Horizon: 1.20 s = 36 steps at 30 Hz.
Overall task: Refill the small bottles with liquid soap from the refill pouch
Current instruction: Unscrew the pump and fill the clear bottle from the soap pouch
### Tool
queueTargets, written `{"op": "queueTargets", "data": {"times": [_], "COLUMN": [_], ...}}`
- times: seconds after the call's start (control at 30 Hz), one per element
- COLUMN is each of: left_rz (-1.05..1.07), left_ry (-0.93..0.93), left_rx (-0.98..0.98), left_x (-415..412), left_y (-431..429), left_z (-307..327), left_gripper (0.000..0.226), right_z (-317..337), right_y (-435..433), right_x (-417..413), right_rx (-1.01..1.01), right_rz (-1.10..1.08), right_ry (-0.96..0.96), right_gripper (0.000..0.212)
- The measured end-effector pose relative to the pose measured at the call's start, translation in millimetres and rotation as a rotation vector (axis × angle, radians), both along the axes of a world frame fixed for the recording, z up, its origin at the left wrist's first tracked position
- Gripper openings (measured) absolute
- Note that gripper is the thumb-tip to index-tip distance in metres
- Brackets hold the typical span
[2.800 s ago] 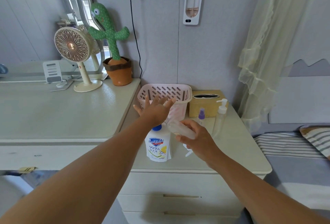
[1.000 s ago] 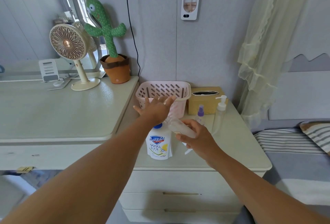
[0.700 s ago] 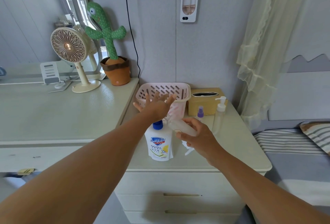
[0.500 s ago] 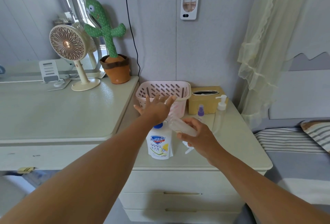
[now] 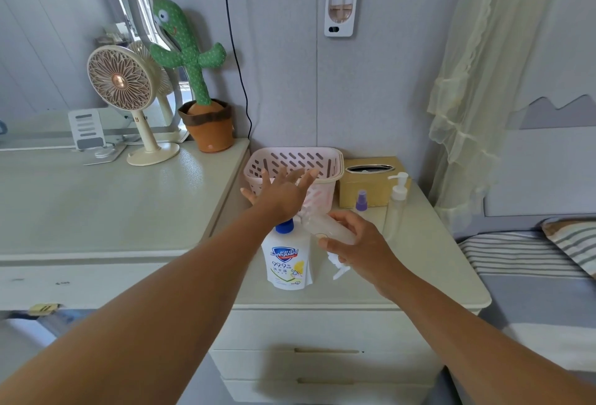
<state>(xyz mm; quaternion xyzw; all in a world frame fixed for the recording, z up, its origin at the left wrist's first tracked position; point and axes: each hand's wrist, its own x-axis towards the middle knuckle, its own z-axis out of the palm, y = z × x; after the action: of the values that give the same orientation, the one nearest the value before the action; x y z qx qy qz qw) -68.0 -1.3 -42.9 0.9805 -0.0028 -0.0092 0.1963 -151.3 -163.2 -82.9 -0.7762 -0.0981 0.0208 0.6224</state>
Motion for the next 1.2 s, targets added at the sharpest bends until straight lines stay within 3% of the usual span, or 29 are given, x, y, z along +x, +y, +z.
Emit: {"op": "queueTargets", "data": {"times": [0.37,0.6,0.9,1.2], "left_rz": [-0.001,0.032,0.004,0.038], "left_ry": [-0.073,-0.023,0.006,0.007], "left_rx": [0.221,0.115,0.139,0.108], "left_x": [-8,-11,-8,-12], "left_y": [-5,-1,-2,-3], "left_z": [14,1,12,-1], "left_gripper": [0.065,0.067,0.066,0.066], "right_z": [7,-1,1,-10], "right_y": [-5,-3,0,-1], "right_x": [-2,-3,-4,-4], "right_rx": [-0.071,-0.042,0.048,0.015], "right_rz": [-0.013,-0.009,-0.001,-0.010], "right_ry": [-0.021,-0.008,0.038,0.019], "right_gripper": [0.037,0.036,0.038,0.037]}}
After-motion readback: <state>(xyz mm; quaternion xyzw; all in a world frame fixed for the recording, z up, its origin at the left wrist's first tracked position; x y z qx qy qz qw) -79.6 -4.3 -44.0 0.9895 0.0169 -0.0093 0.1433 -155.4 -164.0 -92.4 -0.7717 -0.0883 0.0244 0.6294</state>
